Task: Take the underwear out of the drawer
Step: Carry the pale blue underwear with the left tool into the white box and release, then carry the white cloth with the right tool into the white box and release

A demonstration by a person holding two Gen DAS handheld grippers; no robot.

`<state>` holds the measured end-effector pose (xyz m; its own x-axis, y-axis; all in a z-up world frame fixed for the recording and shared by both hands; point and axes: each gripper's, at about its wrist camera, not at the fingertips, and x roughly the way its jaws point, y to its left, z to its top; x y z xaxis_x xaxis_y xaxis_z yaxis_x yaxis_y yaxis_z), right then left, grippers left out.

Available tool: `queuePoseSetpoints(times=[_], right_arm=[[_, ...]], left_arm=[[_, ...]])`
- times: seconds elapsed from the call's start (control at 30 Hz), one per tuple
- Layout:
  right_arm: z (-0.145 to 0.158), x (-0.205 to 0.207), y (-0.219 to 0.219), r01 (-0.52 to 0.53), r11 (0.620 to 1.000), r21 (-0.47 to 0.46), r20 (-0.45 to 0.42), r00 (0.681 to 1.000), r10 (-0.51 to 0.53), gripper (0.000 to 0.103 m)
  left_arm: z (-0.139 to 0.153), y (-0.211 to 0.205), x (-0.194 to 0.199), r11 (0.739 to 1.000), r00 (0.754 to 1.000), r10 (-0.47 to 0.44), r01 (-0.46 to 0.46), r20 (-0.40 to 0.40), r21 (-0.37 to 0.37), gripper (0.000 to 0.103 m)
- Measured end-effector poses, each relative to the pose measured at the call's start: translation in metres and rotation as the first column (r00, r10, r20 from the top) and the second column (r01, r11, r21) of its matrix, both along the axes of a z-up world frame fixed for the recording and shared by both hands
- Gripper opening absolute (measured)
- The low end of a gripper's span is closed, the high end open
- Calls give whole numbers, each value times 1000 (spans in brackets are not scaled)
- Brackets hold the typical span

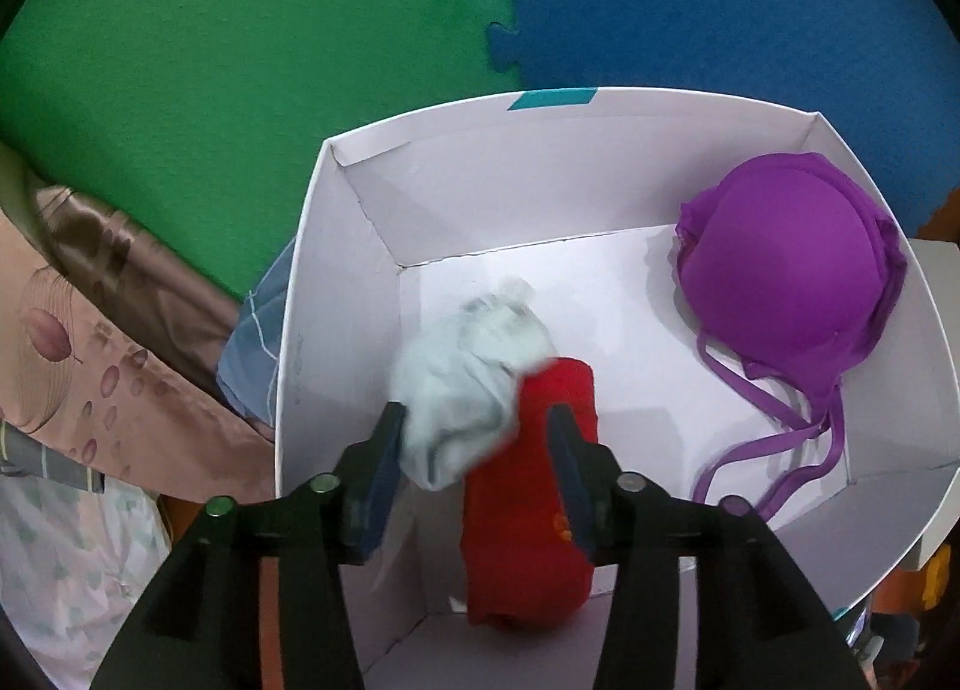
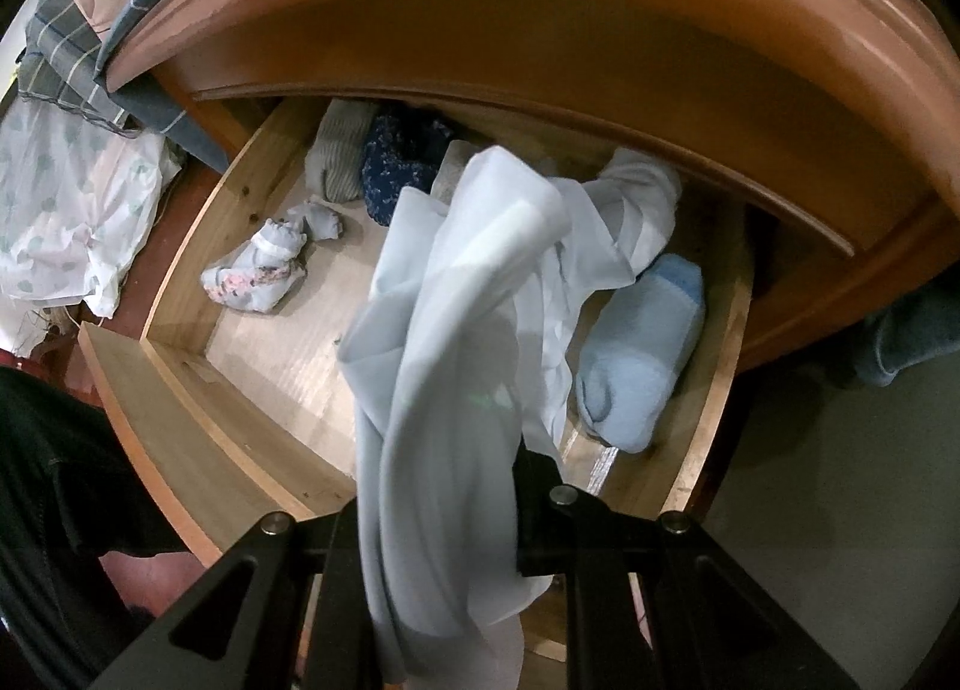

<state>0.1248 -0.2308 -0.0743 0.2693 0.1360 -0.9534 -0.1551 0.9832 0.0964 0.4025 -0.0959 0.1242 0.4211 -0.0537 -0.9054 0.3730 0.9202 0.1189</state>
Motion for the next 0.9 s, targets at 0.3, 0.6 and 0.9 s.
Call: queuePoseSetpoints(times=[0.3,0.6,0.9], right_arm=[[1,-1,-4,11,1000,7,13,1000,-11,15],[10,-4,-16,44,997,60,46,998,-47,15],[39,-8,-2,48,996,70,132,990,-57,15]], left_arm=[[33,17,-46,996,996,-9,17,93,-91,60],[46,74,-165,984,957,73,-24,279,-175,84],[-28,115,-198,967,947,217,-175,236,-186,91]])
